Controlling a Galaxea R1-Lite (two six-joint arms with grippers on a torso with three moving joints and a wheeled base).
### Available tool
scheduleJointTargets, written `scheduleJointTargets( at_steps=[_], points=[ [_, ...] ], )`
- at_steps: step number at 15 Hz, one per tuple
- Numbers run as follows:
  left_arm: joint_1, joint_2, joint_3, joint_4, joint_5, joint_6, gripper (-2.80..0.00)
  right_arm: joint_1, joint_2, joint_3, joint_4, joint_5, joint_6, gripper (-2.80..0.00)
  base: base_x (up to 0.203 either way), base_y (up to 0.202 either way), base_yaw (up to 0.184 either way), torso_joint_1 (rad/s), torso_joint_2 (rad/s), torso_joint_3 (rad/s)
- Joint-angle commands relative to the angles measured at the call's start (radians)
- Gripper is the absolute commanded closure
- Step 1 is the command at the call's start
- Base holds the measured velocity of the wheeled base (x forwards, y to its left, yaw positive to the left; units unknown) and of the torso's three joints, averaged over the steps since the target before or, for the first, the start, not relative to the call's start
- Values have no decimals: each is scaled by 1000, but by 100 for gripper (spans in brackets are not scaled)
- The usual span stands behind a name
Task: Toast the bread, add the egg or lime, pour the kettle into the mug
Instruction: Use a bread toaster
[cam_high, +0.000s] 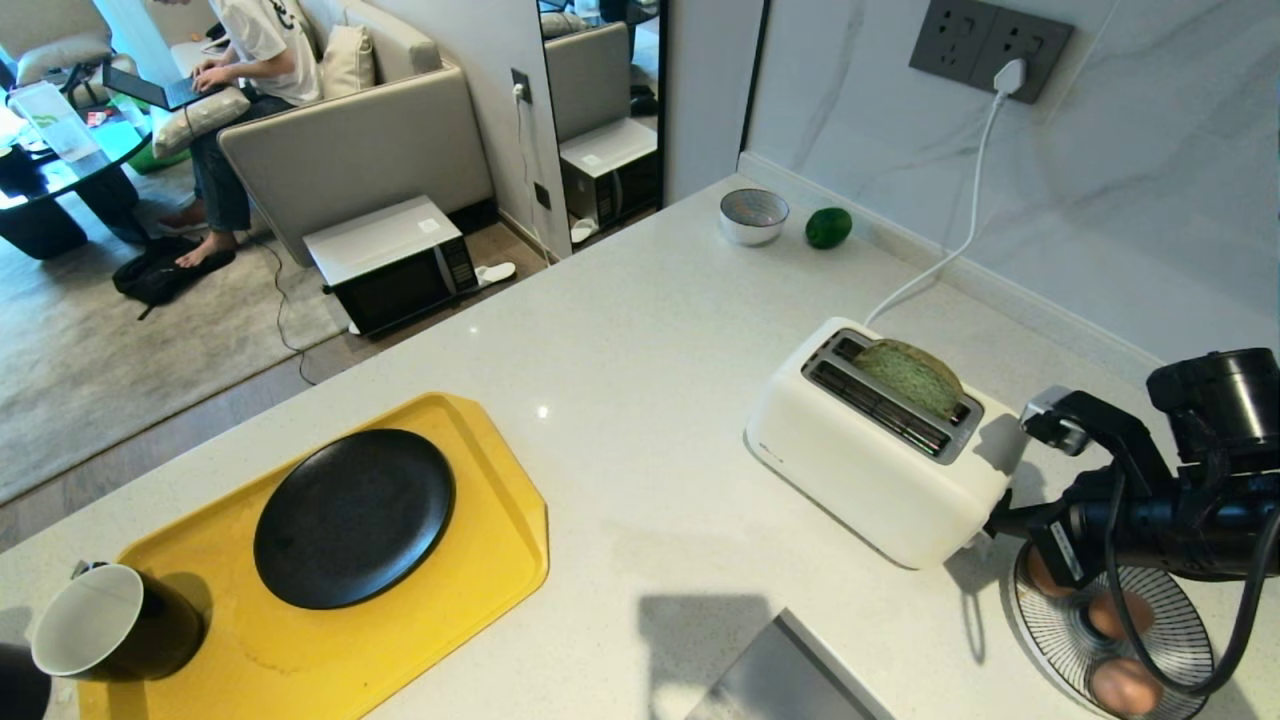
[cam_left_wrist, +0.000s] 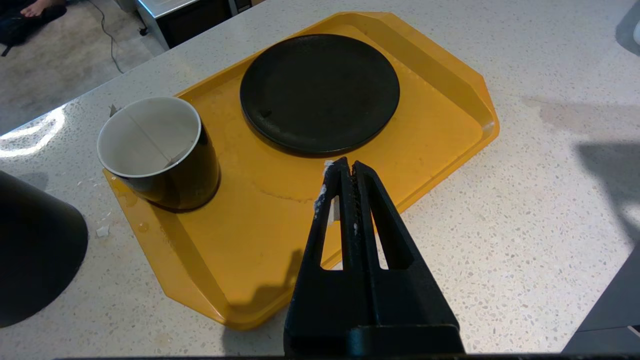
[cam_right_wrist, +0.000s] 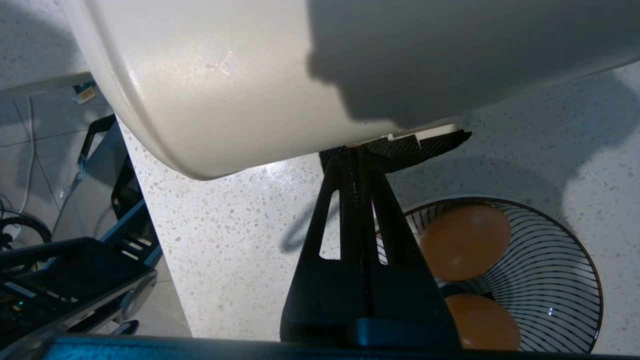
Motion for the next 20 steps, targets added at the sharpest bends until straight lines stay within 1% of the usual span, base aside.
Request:
scheduleJointTargets(
  at_steps=[1,20],
  points=[
    [0,1,0,0,0,0,0,1,1,0,0,2,-3,0,0,0,0,0,0,0],
    [0,1,0,0,0,0,0,-1,18,-3,0,2,0,0,0,0,0,0,0,0]
  ],
)
